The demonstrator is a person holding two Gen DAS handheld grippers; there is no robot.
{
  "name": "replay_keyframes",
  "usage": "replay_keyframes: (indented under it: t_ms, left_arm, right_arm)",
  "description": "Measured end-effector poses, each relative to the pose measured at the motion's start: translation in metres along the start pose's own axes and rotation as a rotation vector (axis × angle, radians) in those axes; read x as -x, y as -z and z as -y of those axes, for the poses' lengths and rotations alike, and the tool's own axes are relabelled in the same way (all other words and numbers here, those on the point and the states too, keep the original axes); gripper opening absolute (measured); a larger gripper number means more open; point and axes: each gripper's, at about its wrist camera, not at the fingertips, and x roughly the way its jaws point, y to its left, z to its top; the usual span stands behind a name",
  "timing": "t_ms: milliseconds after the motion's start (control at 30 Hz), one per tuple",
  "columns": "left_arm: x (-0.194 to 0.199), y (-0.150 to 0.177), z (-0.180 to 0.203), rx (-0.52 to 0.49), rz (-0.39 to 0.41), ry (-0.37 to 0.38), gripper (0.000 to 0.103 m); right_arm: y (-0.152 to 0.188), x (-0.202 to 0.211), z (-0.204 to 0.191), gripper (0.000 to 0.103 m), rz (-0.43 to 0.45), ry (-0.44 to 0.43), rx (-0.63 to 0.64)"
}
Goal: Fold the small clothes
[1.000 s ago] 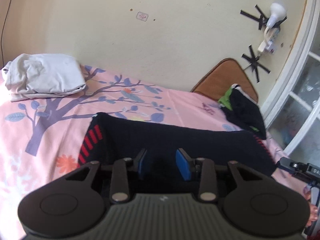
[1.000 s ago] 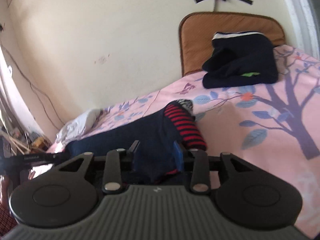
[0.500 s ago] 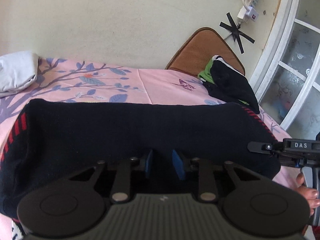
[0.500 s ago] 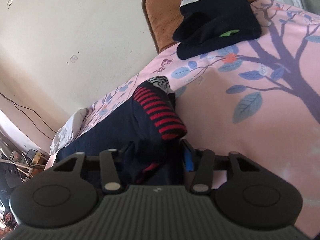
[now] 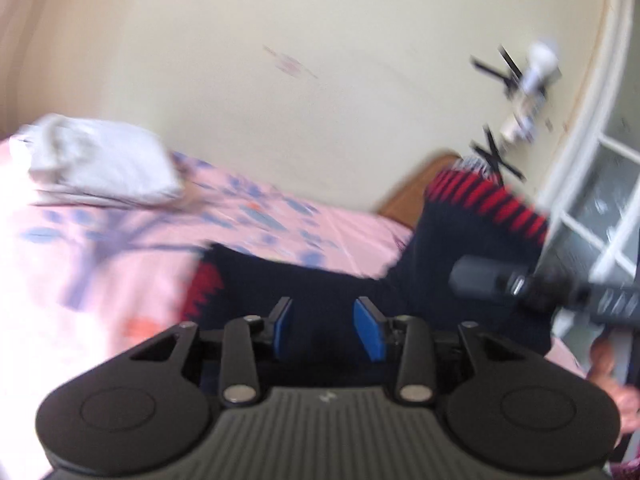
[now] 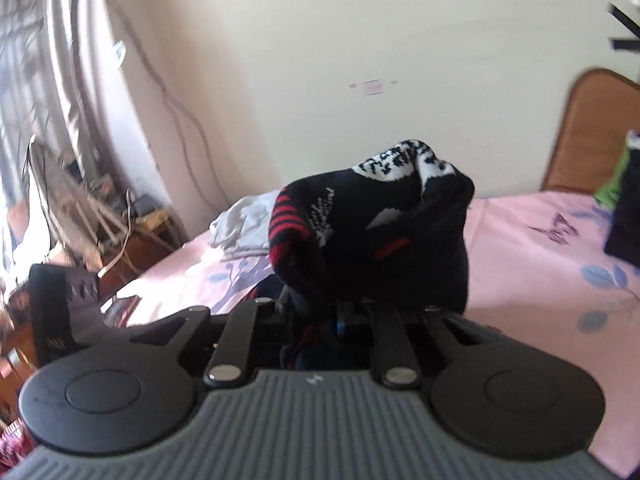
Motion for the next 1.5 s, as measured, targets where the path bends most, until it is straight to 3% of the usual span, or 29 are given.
replay_keyframes:
  t_ms: [133, 167, 233, 300, 333, 433, 500, 600, 700, 900, 1000, 1100, 1167, 1300, 1500]
  left_arm:
    - [0.049, -0.009, -0.041, 0.09, 0.091, -0.109, 0.044]
    - [0.056, -0.011, -0.046, 0.102, 0.104, -0.118, 0.047]
    - [0.062, -0.012, -0.052, 0.115, 0.119, -0.116, 0.049]
    - [0.059, -0.014, -0.052, 0.117, 0.115, -0.106, 0.053]
    - [0.055, -0.015, -0.05, 0.112, 0.108, -0.098, 0.054]
    - [0.036, -0.02, -0.043, 0.08, 0.082, -0.082, 0.058]
    - [0.02, -0.021, -0.036, 0.049, 0.06, -0.088, 0.061]
    - [0.0, -0.022, -0.023, 0.004, 0.029, -0.1, 0.064]
    - [-0.016, -0.022, -0.006, -0.059, 0.021, -0.111, 0.082]
    - [-0.041, -0.017, 0.004, -0.137, -0.012, -0.239, 0.085]
    - [-0.048, -0.015, -0.007, -0.11, -0.048, -0.254, 0.082]
    - [-0.057, -0.005, -0.011, -0.166, -0.049, -0.312, 0.083]
    - [-0.061, -0.003, -0.019, -0.145, -0.039, -0.302, 0.09]
    - [-0.063, -0.009, -0.035, -0.047, -0.072, -0.265, 0.101]
    - [-0.06, -0.002, -0.017, -0.147, -0.034, -0.343, 0.103]
  right_arm:
    - [0.007, -0.066, -0.047, 0.021, -0.127, -0.04, 0.158]
    - [0.011, -0.081, -0.055, 0.026, -0.157, -0.038, 0.182]
    - [0.022, -0.118, -0.064, 0.047, -0.245, -0.045, 0.203]
    - [0.032, -0.121, -0.076, 0.082, -0.235, -0.088, 0.253]
    - [0.033, -0.116, -0.084, 0.083, -0.243, -0.115, 0.273]
    - [0.035, -0.095, -0.089, 0.075, -0.22, -0.216, 0.313]
    - [0.03, -0.078, -0.078, 0.063, -0.2, -0.261, 0.261]
    - [0.023, -0.044, -0.051, 0.055, -0.119, -0.304, 0.152]
    - [0.013, -0.019, -0.031, 0.048, -0.008, -0.224, 0.1]
    - [-0.003, -0.034, -0.001, 0.029, 0.058, -0.069, 0.011]
    - [0.0, -0.063, 0.007, 0.027, 0.012, -0.06, -0.02]
    - [0.013, -0.099, 0.008, 0.026, -0.095, -0.06, 0.009]
    - [0.019, -0.1, 0.002, 0.026, -0.062, -0.045, 0.071]
    - [0.023, -0.094, 0.003, 0.026, -0.048, -0.044, 0.065]
    - [0.04, -0.084, 0.003, 0.028, 0.055, -0.033, 0.061]
